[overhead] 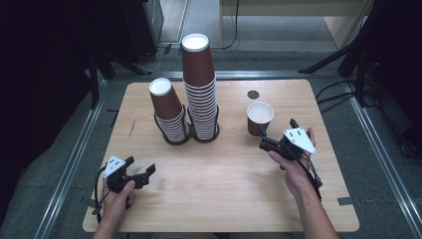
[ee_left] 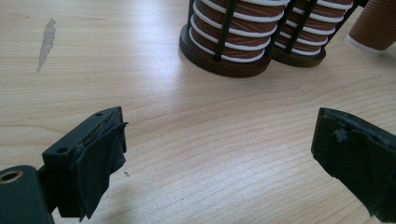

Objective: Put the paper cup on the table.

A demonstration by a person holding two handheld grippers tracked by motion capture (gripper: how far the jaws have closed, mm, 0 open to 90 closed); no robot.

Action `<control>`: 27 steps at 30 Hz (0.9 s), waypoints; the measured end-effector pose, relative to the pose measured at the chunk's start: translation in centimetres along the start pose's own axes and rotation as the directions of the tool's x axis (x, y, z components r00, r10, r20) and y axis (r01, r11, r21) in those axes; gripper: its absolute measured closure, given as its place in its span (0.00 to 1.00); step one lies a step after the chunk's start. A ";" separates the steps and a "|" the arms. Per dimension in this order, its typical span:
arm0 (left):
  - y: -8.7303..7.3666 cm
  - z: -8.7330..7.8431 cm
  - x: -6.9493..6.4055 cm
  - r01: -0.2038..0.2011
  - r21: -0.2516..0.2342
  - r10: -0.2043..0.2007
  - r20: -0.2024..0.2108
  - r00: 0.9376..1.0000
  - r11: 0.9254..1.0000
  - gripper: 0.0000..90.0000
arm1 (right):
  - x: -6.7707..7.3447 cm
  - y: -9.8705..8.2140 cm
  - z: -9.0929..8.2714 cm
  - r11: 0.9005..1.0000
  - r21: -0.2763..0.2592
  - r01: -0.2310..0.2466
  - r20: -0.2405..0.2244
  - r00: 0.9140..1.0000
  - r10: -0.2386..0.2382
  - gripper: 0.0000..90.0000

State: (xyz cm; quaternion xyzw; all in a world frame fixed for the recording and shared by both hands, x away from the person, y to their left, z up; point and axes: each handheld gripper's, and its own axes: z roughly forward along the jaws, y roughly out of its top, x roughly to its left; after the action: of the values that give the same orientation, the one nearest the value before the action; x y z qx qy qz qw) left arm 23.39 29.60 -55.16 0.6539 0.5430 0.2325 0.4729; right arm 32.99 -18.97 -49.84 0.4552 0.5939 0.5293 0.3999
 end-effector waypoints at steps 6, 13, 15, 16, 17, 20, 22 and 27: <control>0.0 0.0 0.0 -0.001 0.001 0.001 -0.001 1.000 1.000 0.04 | -1.4 -0.1 -0.9 1.000 -0.003 0.003 0.032 0.999 -0.002 0.00; 0.0 0.0 0.0 0.000 0.000 0.000 -0.001 1.000 1.000 0.04 | -3.1 -0.9 -2.1 1.000 0.010 0.006 0.068 0.998 -0.007 0.00; 0.0 0.0 0.0 -0.001 0.001 0.001 -0.001 1.000 1.000 0.04 | -3.6 -1.1 -2.4 1.000 0.012 0.002 0.079 0.997 -0.003 0.00; 0.0 0.0 0.0 -0.001 0.001 0.001 -0.002 1.000 1.000 0.04 | -3.9 -1.3 -2.7 1.000 0.014 0.001 0.085 0.996 -0.003 0.00; 0.0 0.0 0.0 -0.001 0.001 0.001 -0.002 1.000 1.000 0.04 | -4.1 -1.4 -2.8 1.000 0.015 0.002 0.090 0.996 -0.003 0.00; 0.0 0.0 0.0 -0.002 0.001 0.002 -0.003 1.000 1.000 0.04 | -4.9 -1.9 -3.4 1.000 0.027 -0.005 0.109 0.994 0.002 0.00; 0.0 0.0 0.0 -0.002 0.001 0.002 -0.003 1.000 1.000 0.04 | -5.2 -2.2 -3.6 0.999 0.032 -0.004 0.115 0.993 0.000 0.00; 0.0 0.0 0.0 -0.003 0.002 0.003 -0.004 1.000 1.000 0.04 | -6.2 -2.8 -4.4 0.999 0.042 -0.005 0.134 0.991 -0.001 0.00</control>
State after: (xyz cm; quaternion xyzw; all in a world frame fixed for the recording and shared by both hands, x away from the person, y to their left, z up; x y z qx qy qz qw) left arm 23.38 29.57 -55.17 0.6547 0.5431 0.2338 0.4708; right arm 30.06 -26.15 -52.18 0.4987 0.5764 0.4852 0.4285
